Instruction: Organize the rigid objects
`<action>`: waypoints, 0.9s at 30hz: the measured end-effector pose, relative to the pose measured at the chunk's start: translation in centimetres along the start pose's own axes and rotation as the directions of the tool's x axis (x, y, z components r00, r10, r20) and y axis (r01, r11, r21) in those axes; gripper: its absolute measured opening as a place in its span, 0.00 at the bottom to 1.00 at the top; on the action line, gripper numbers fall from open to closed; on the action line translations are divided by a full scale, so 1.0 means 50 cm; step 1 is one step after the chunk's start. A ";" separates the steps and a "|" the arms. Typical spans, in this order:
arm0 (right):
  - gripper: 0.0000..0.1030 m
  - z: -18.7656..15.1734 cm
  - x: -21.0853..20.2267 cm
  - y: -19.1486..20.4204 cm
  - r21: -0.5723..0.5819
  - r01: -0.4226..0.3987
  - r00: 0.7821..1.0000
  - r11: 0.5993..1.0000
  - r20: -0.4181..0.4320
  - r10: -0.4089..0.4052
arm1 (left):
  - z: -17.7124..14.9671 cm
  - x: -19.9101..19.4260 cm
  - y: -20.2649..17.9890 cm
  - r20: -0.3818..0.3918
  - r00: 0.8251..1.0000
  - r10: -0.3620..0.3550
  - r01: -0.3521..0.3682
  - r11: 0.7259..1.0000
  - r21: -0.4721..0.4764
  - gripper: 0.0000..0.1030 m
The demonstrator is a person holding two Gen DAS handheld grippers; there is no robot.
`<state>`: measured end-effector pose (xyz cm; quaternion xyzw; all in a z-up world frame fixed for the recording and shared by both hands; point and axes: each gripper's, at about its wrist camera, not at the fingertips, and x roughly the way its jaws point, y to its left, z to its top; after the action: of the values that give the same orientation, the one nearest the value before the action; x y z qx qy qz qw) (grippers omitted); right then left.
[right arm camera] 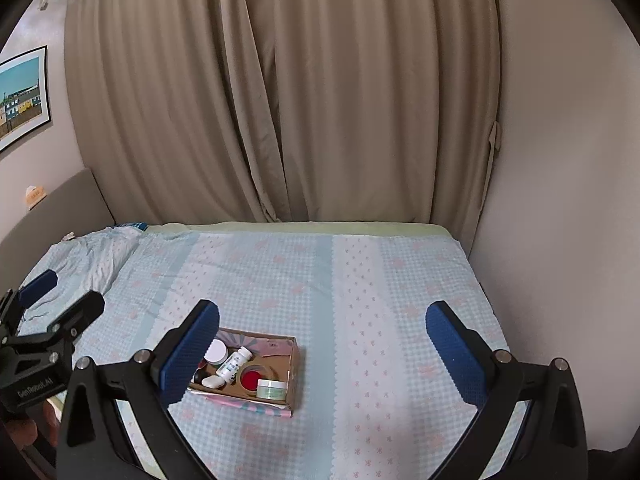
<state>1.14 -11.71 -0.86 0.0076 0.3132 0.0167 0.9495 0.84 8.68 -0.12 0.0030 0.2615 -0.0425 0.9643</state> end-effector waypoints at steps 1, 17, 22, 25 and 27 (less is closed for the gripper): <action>1.00 0.001 -0.002 -0.002 0.002 0.002 1.000 1.000 0.003 -0.002 | 0.000 -0.001 0.001 0.000 1.000 -0.001 0.001 1.000 -0.001 1.00; 1.00 -0.002 -0.012 -0.014 0.015 0.017 1.000 1.000 0.014 -0.018 | 0.004 -0.006 -0.003 0.008 1.000 0.004 -0.004 1.000 0.015 1.00; 1.00 -0.005 -0.007 -0.013 0.016 0.019 1.000 1.000 0.013 -0.019 | 0.005 -0.004 -0.005 0.013 1.000 0.003 -0.003 1.000 0.023 1.00; 1.00 -0.005 -0.007 -0.012 0.016 0.018 1.000 1.000 0.014 -0.019 | 0.006 -0.003 -0.004 0.011 1.000 0.003 -0.003 1.000 0.025 1.00; 1.00 -0.005 -0.008 -0.011 0.016 0.019 1.000 1.000 0.014 -0.019 | 0.007 -0.001 -0.002 0.010 1.000 0.000 0.000 1.000 0.021 1.00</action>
<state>0.69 -12.29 -0.86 0.0125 0.3068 0.0052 0.9517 0.95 8.59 0.22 0.0130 0.2561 -0.0452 0.9655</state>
